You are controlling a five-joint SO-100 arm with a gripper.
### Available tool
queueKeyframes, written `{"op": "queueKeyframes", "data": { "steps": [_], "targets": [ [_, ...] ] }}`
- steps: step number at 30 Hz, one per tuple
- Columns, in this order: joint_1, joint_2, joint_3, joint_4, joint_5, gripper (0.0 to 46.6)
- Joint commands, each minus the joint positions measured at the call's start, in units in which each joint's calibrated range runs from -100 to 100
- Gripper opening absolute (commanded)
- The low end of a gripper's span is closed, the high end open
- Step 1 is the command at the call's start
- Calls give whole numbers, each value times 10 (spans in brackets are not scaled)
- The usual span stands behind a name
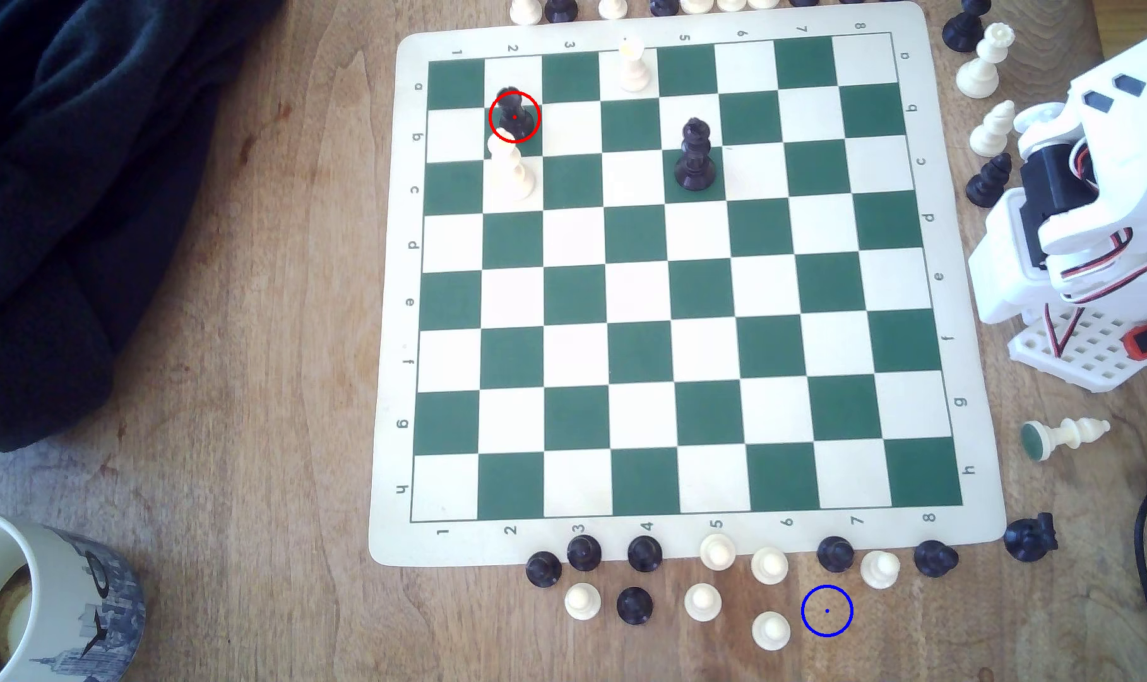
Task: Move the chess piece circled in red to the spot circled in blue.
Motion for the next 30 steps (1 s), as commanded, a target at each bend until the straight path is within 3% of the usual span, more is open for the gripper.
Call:
{"op": "queueKeyframes", "data": {
  "steps": [1, 7, 23, 27, 30],
  "targets": [
    [34, -1, 13, -8, 2, 2],
    [30, -1, 13, 54, 2, 2],
    [123, -1, -73, 709, -1, 2],
    [146, 65, -126, 799, -1, 2],
    [150, 194, -236, 872, -2, 7]
  ]
}}
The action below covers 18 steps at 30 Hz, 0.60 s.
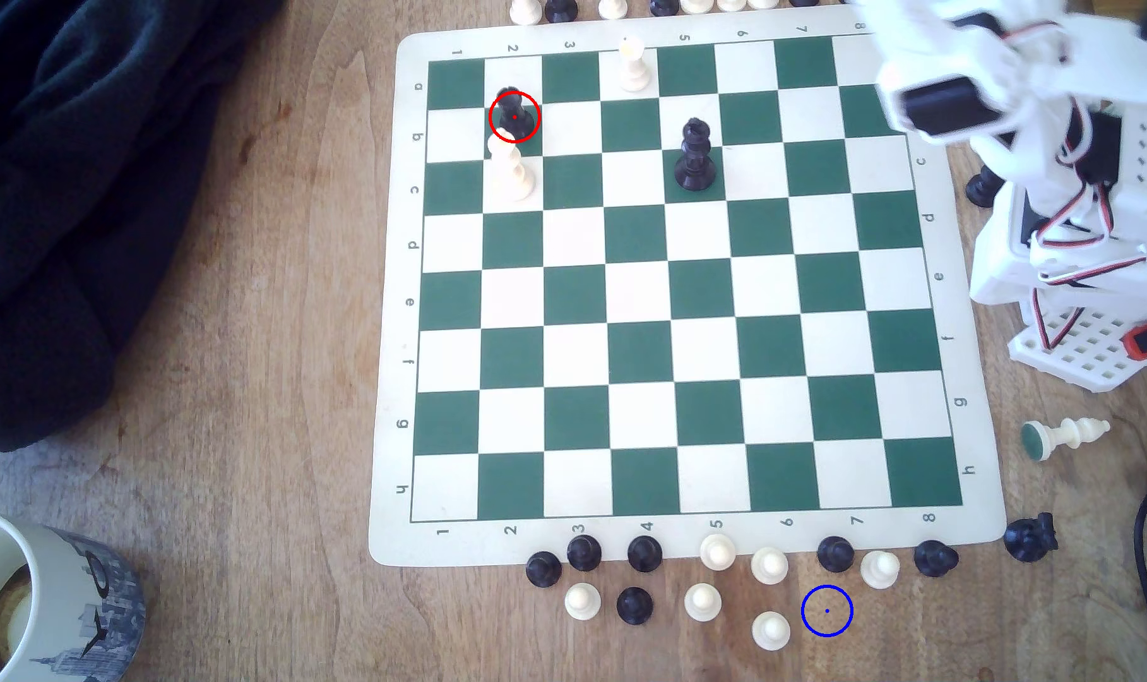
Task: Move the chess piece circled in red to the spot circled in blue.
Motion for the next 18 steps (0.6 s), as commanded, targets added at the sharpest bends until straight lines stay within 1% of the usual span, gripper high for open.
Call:
{"op": "queueKeyframes", "data": {
  "steps": [1, 3, 6, 8, 9, 12, 13, 16, 17, 18],
  "targets": [
    [4, 144, -164, 77, -2, 2],
    [1, 182, -194, 75, -2, 2],
    [0, 254, -309, 213, -2, 2],
    [1, 290, -386, 303, -26, 2],
    [8, 332, -455, 375, -33, 2],
    [20, 376, -533, 466, -49, 2],
    [25, 407, -590, 531, -71, 2],
    [25, 469, -687, 626, -88, 2],
    [25, 514, -743, 665, -92, 2],
    [25, 537, -773, 678, -102, 2]
  ]
}}
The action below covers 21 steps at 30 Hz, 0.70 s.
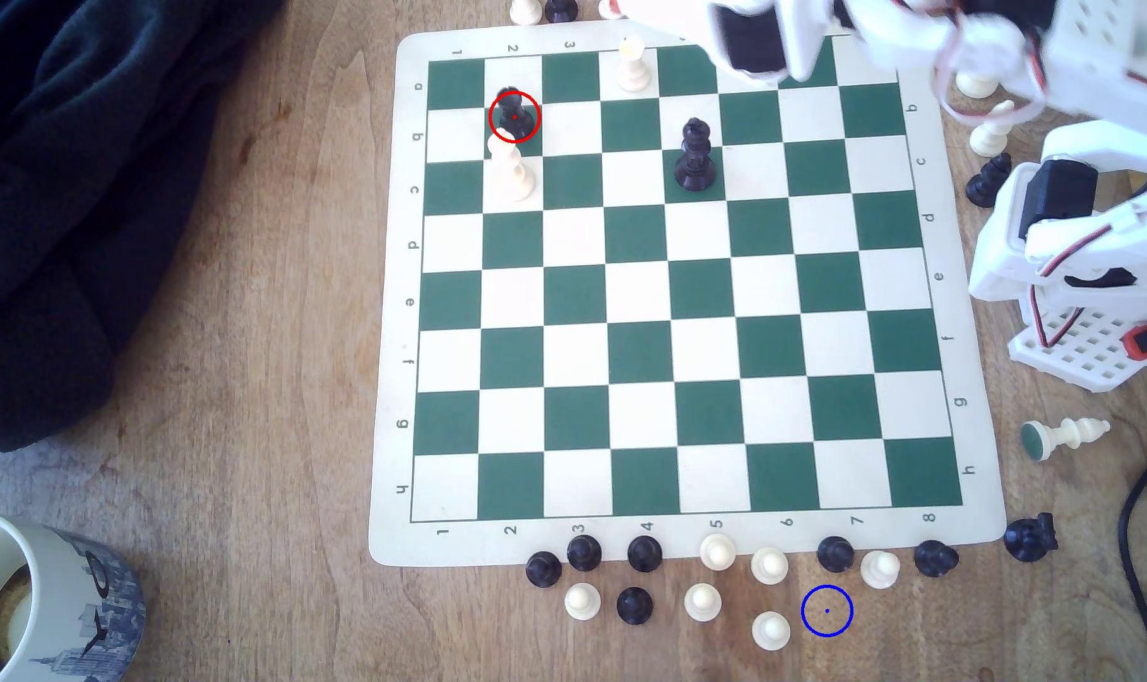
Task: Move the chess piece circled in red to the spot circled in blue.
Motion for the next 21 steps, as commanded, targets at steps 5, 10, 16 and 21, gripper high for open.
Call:
{"op": "queueKeyframes", "data": {
  "steps": [5, 10, 16, 21],
  "targets": [
    [17, 334, -526, 253, -75, 2],
    [29, 474, -659, 296, -89, 2],
    [42, 547, -701, 295, -95, 36],
    [52, 611, -737, 296, -98, 66]
  ]
}}
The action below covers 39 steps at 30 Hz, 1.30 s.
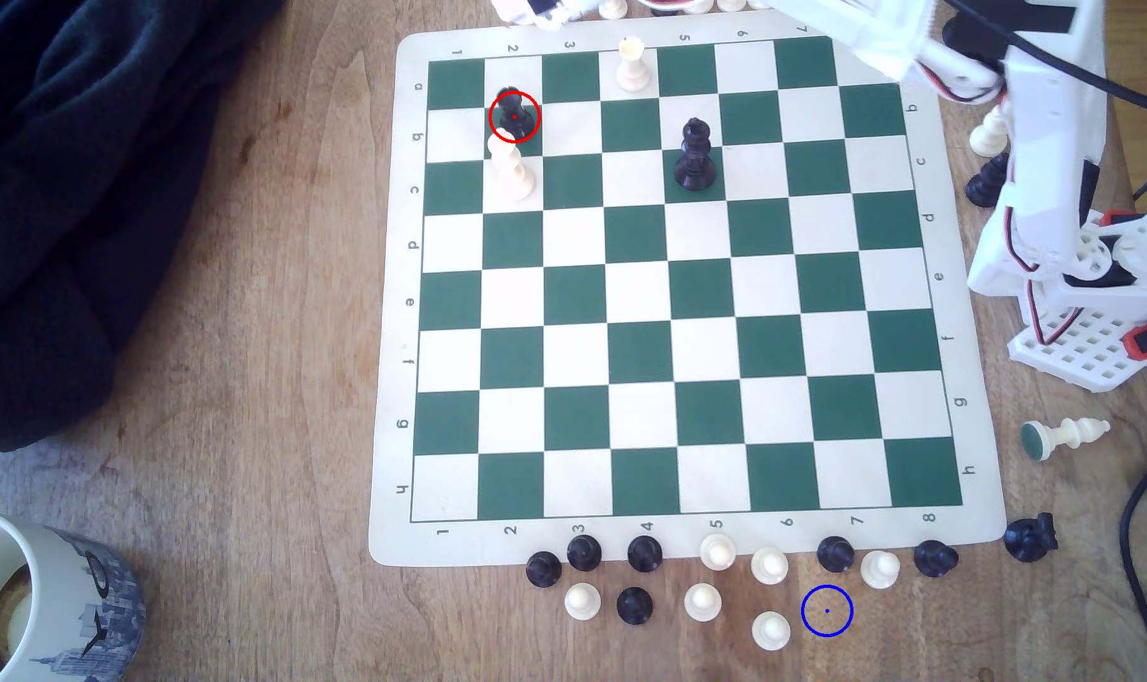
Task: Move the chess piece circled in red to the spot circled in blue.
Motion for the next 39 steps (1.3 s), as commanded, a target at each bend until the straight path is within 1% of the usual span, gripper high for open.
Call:
{"op": "queueKeyframes", "data": {
  "steps": [1, 4, 5, 12, 17, 23, 25, 26, 39],
  "targets": [
    [6, 19, -77, 3, -6, 70],
    [11, 41, -85, -4, -6, 84],
    [11, 54, -85, -8, -9, 98],
    [10, 100, -88, -25, -11, 104],
    [10, 124, -92, -49, -10, 123],
    [11, 151, -98, -67, -7, 127],
    [12, 164, -98, -73, -7, 146],
    [13, 168, -98, -76, -7, 148],
    [9, 198, -113, -91, -6, 135]
  ]
}}
